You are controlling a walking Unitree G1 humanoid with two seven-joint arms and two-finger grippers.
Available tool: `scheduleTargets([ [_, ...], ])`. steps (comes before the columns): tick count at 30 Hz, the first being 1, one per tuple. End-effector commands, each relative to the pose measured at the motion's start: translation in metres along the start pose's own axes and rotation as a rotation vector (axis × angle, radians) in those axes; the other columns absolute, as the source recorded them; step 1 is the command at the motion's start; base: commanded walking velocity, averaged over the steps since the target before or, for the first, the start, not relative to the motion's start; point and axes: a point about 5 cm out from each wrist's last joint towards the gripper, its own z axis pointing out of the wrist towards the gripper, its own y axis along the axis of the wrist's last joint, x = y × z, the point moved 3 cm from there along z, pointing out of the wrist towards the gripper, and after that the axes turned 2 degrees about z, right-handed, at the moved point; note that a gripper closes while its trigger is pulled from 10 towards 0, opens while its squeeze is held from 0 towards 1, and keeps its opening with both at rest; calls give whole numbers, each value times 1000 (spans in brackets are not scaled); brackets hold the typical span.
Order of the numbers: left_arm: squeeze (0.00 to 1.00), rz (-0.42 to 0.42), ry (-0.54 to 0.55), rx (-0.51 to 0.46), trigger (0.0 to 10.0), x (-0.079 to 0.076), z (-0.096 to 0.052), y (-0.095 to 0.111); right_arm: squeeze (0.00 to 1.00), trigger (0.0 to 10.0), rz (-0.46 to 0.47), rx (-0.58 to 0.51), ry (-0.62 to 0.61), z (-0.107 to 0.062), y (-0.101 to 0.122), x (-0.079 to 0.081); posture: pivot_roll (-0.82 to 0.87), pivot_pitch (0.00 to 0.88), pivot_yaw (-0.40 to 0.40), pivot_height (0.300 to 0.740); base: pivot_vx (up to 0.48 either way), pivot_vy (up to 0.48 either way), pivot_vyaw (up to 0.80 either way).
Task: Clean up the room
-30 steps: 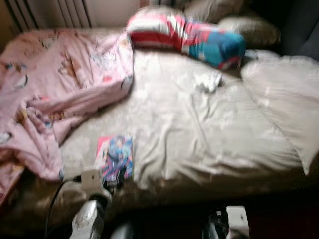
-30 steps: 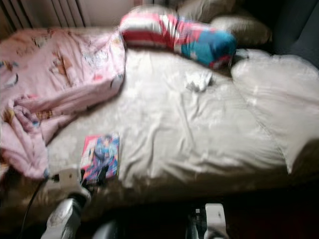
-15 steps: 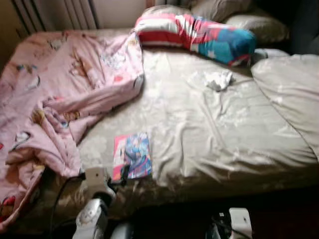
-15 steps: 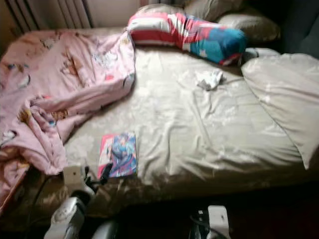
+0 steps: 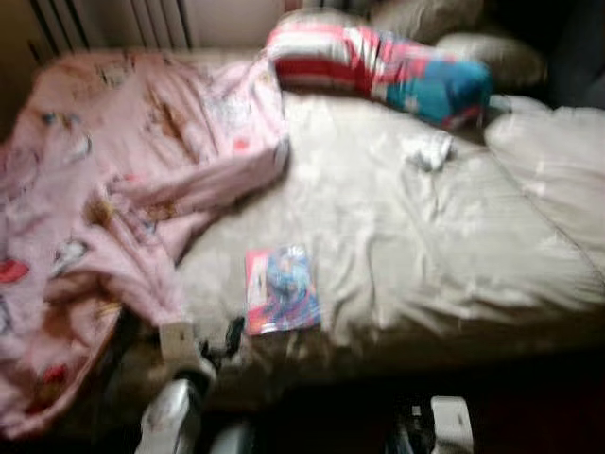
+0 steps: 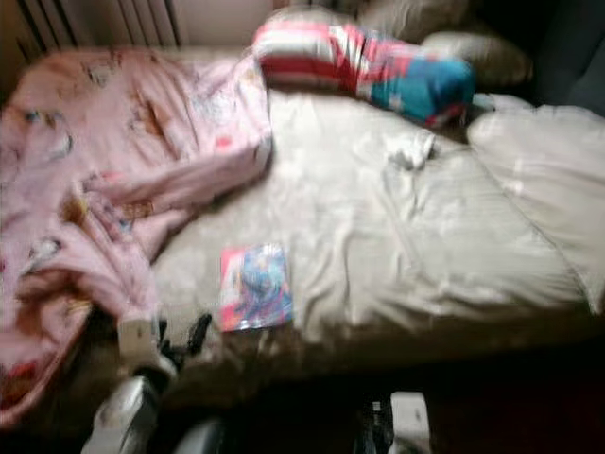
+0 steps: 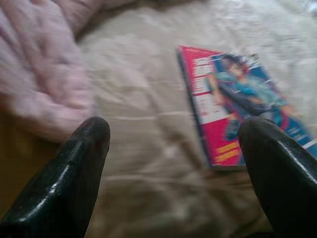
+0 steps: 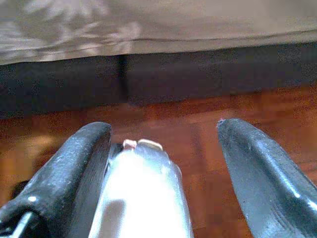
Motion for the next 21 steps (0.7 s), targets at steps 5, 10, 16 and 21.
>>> scheduleTargets([
  [5, 0, -7, -8, 18, 10000, -3, -2, -5, 0, 10000, 6, 55, -18, -5, -17, -6, 34, 215, 6, 587, 0, 266, 0],
  [10, 0, -34, -39, 13, 10000, -11, -3, -5, 0, 10000, -29, 122, -18, -9, -32, -9, 39, 216, 7, 587, 0, 53, 0],
  [16, 0, -26, -40, 11, 10000, -11, -3, -4, 0, 10000, -30, 140, -16, -12, -37, -9, 41, 214, 6, 587, 0, 0, 0],
  [21, 0, 0, -49, 9, 10000, -12, -3, -3, 0, 10000, -32, 152, -15, -13, -40, -10, 41, 214, 6, 587, 0, -60, 0],
])
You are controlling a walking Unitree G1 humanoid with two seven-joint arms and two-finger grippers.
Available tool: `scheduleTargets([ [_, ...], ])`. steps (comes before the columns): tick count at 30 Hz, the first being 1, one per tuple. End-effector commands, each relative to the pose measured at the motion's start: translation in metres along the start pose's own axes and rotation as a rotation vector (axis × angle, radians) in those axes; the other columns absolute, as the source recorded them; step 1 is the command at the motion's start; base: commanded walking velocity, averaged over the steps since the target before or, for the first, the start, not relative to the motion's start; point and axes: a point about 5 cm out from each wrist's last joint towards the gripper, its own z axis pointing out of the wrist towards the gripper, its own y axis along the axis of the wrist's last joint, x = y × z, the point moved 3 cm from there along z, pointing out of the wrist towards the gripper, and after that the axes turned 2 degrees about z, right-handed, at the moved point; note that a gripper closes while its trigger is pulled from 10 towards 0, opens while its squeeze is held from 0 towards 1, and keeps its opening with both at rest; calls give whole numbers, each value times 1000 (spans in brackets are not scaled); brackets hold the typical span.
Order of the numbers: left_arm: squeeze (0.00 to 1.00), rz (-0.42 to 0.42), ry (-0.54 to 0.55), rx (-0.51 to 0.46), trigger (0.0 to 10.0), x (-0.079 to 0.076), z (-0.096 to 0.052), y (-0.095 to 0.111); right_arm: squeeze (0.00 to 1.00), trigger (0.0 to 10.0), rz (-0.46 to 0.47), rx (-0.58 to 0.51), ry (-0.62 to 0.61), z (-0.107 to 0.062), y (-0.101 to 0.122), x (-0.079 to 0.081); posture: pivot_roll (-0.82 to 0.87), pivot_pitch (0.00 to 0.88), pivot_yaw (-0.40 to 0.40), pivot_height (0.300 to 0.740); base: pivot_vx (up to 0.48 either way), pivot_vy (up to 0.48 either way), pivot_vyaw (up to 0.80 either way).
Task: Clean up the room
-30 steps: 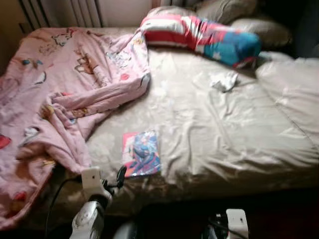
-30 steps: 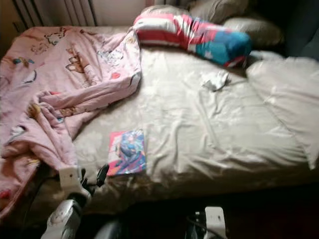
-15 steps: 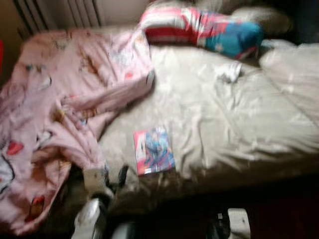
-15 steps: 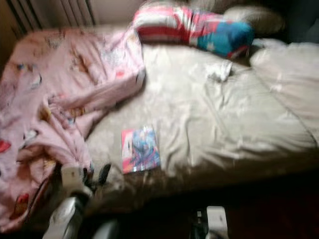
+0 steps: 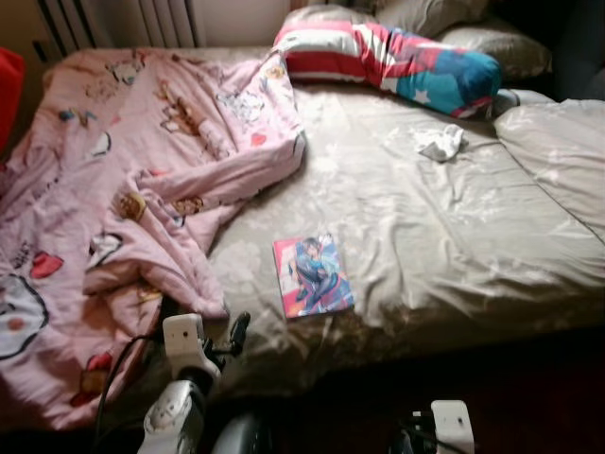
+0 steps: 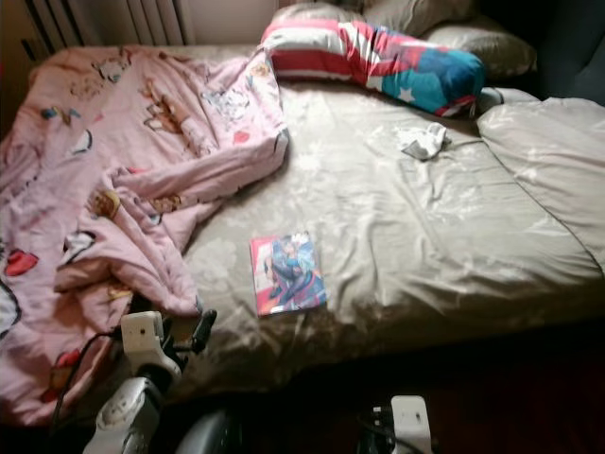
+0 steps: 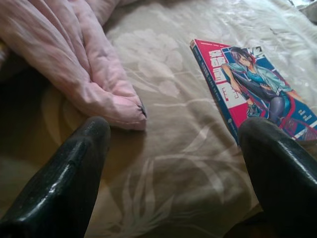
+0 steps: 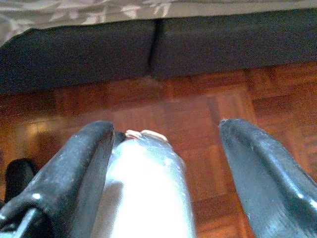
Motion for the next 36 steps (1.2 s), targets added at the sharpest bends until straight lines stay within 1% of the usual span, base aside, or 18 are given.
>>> scheduleTargets([
  [1, 0, 7, 0, 16, 10000, -1, -3, -5, 0, 10000, 5, 107, 0, -8, -30, 0, 41, 211, 6, 587, 0, -300, 0],
  [15, 0, 14, 0, 16, 10000, -1, -3, -4, 0, 10000, 3, 110, 3, -7, -28, -1, 45, 212, 5, 587, 0, -419, 0],
  [36, 0, -6, 24, 14, 10000, 4, -3, -4, 0, 10000, 1, 113, 12, -7, -28, 2, 42, 211, 2, 587, 0, 0, 0],
])
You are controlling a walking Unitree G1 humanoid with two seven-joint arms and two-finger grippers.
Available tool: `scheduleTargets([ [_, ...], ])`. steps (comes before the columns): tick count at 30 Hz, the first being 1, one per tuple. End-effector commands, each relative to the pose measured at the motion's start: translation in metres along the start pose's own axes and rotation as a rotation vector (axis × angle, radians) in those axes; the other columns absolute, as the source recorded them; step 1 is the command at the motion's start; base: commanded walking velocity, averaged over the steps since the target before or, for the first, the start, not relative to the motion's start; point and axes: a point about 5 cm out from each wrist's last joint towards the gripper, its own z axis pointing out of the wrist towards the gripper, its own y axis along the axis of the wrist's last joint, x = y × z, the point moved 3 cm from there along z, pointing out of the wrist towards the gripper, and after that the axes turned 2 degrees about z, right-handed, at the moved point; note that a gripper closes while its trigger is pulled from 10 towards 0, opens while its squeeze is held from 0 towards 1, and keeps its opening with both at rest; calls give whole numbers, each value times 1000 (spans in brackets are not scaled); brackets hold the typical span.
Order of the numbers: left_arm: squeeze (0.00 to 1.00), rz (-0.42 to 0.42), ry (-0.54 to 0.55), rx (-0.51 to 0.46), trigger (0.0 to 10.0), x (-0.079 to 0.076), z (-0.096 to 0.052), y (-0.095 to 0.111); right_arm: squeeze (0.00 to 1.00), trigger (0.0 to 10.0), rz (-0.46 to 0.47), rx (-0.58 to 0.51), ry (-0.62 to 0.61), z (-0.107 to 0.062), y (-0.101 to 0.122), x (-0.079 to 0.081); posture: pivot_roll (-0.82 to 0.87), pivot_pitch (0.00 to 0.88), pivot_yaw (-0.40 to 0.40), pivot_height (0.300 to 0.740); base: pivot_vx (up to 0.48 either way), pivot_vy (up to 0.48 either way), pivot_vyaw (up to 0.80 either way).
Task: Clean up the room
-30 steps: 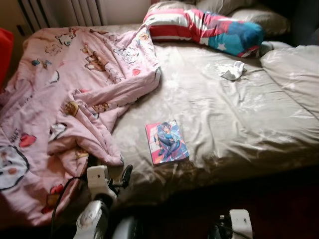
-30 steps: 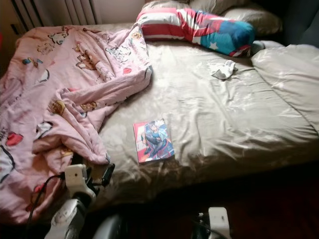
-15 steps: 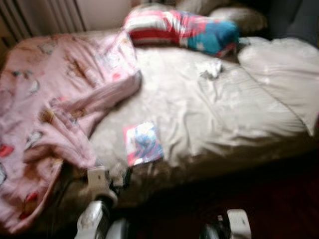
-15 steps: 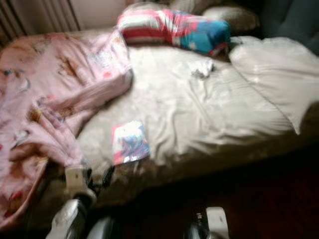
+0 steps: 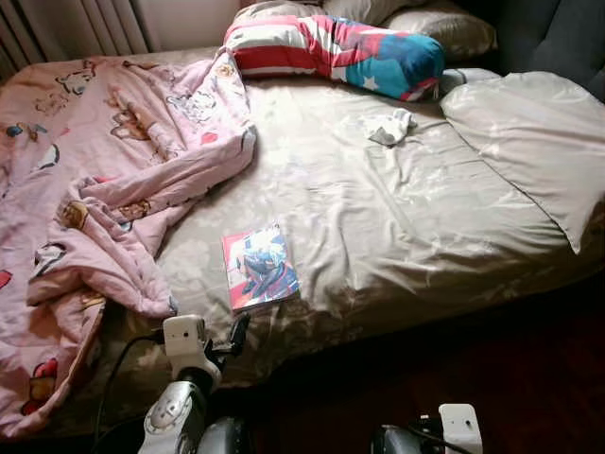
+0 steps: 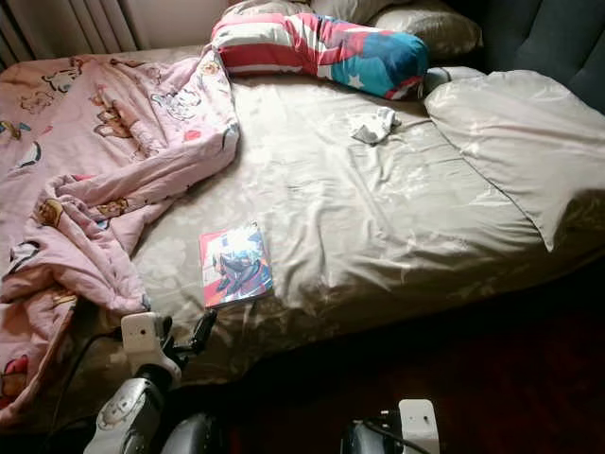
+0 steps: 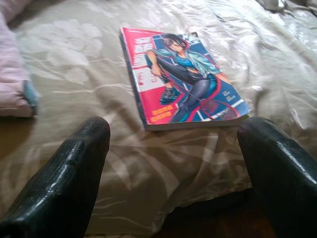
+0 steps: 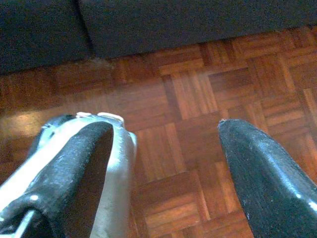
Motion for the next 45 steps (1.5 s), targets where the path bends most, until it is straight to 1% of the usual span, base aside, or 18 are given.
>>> scheduleTargets([
  [1, 0, -7, 15, 18, 10000, 3, -3, -5, 0, 10000, 3, 90, 17, -7, -26, 6, 41, 211, 2, 587, 0, 0, 0],
  [8, 0, -13, 15, 17, 10000, 3, -3, -5, 0, 10000, -1, 96, 19, -7, -27, 6, 42, 212, 1, 587, 0, 0, 0],
  [15, 0, -17, 17, 13, 10000, 4, -3, -5, 0, 10000, -7, 99, 27, -7, -28, 7, 42, 212, 0, 587, 265, 0, 0],
  [20, 0, -18, 13, 10, 10000, 3, -3, -4, 0, 10000, -28, 107, 42, -7, -29, 10, 42, 212, 0, 587, 287, 0, 0],
  [29, 0, -17, 12, 12, 10000, 3, -3, -5, 0, 10000, -25, 125, 46, -8, -33, 13, 40, 209, 0, 587, 294, 0, 0],
  [36, 0, -12, 12, 11, 10000, 3, -3, -4, 0, 10000, -25, 132, 42, -10, -36, 10, 41, 208, -1, 587, 281, 0, 0],
  [45, 0, -16, 10, 15, 10000, 2, -2, -5, 0, 10000, -24, 133, 37, -10, -36, 3, 39, 207, -2, 587, 56, 0, 0],
])
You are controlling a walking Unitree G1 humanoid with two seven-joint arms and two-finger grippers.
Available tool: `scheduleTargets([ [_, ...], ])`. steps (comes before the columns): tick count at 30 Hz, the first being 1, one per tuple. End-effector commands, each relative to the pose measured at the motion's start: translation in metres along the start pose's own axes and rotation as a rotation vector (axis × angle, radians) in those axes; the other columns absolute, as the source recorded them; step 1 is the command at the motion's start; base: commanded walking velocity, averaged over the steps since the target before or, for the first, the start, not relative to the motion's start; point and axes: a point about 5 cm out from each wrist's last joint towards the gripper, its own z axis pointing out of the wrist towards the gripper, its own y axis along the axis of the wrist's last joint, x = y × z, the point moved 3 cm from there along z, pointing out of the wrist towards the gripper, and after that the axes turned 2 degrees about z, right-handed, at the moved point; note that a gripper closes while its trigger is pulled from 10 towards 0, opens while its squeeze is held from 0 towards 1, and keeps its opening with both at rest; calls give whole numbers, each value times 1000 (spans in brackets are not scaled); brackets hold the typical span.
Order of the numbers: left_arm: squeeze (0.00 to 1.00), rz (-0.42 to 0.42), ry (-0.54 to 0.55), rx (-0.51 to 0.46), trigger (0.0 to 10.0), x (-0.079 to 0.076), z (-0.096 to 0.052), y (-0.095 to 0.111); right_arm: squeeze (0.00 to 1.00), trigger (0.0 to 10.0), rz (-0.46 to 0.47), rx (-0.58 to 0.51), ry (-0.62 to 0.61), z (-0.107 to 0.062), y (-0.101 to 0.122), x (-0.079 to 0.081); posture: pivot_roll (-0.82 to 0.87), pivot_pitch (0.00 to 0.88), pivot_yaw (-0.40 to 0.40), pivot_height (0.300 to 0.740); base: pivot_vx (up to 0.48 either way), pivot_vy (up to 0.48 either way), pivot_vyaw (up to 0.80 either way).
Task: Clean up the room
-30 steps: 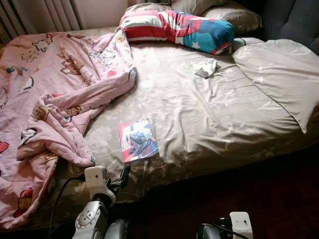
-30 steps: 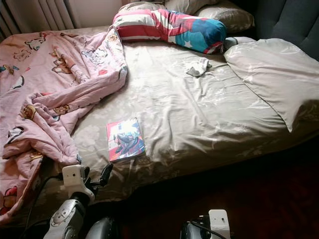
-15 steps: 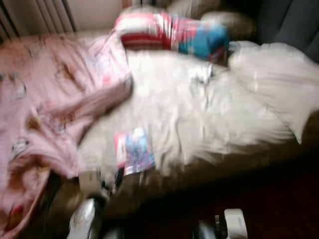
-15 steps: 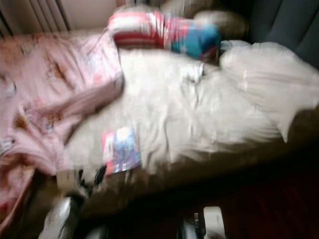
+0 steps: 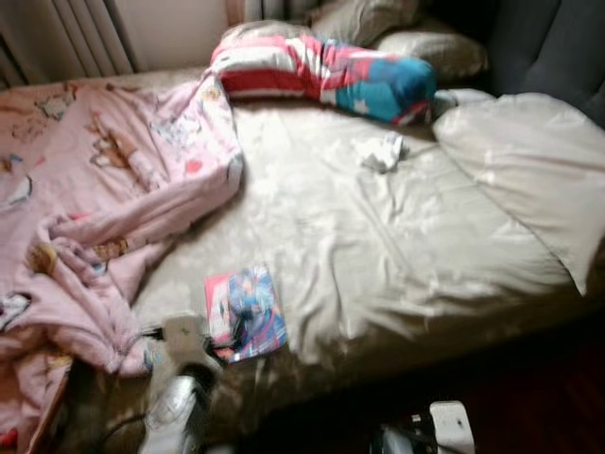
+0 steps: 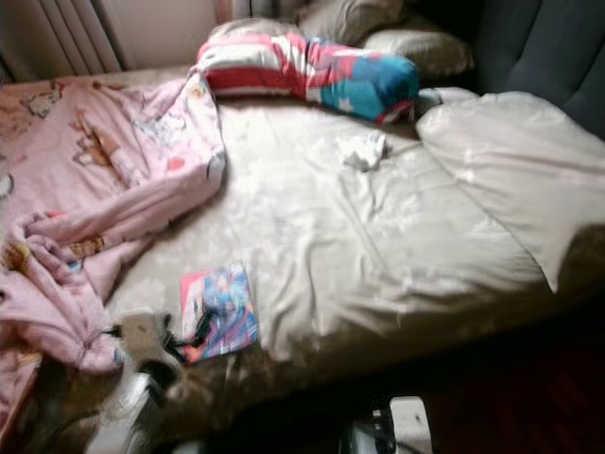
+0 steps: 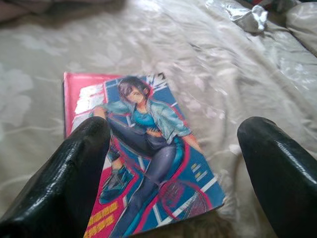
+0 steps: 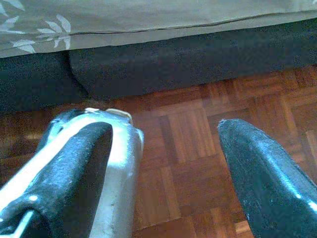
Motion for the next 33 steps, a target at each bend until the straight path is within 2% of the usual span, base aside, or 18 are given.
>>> scheduleTargets([
  [1, 0, 4, 39, 25, 10000, 12, -7, -7, 0, 10000, 12, 114, 0, -9, -33, 0, 39, 207, -2, 587, 255, 0, 0],
  [3, 0, 4, 39, 25, 10000, 13, -7, -7, 0, 10000, 2, 114, 4, -9, -33, 1, 39, 207, -2, 587, 255, 0, 0],
  [10, 0, 3, 39, 23, 10000, 12, -7, -6, 0, 10000, -14, 114, 15, -9, -33, 3, 37, 203, -2, 587, 254, 0, 800],
  [12, 0, 3, 38, 23, 10000, 12, -7, -7, 0, 10000, 11, 117, 7, -9, -34, 2, 37, 203, -2, 587, 253, 0, 0],
  [20, 0, 4, 36, 24, 10000, 12, -7, -7, 0, 10000, 9, 119, 5, -8, -32, 1, 39, 205, -3, 587, 255, 0, 0],
  [26, 0, -2, 20, 46, 10000, 10, -7, -10, 0, 10000, 10, 121, 5, -9, -33, 2, 39, 205, -3, 587, 0, 0, 0],
  [27, 0, -26, 15, 63, 10000, 9, -8, -13, 0, 10000, 10, 123, 5, -9, -34, 2, 39, 205, -3, 587, 0, 0, 0],
  [28, 0, -86, -2, 101, 10000, 6, -8, -19, 0, 10000, 10, 126, 5, -10, -36, 3, 41, 209, -4, 587, 0, 0, 0],
  [33, 0, -182, -1, 195, 10000, 4, -9, -34, 0, 10000, 10, 131, 5, -11, -40, 2, 43, 215, -7, 587, 0, 0, 0],
])
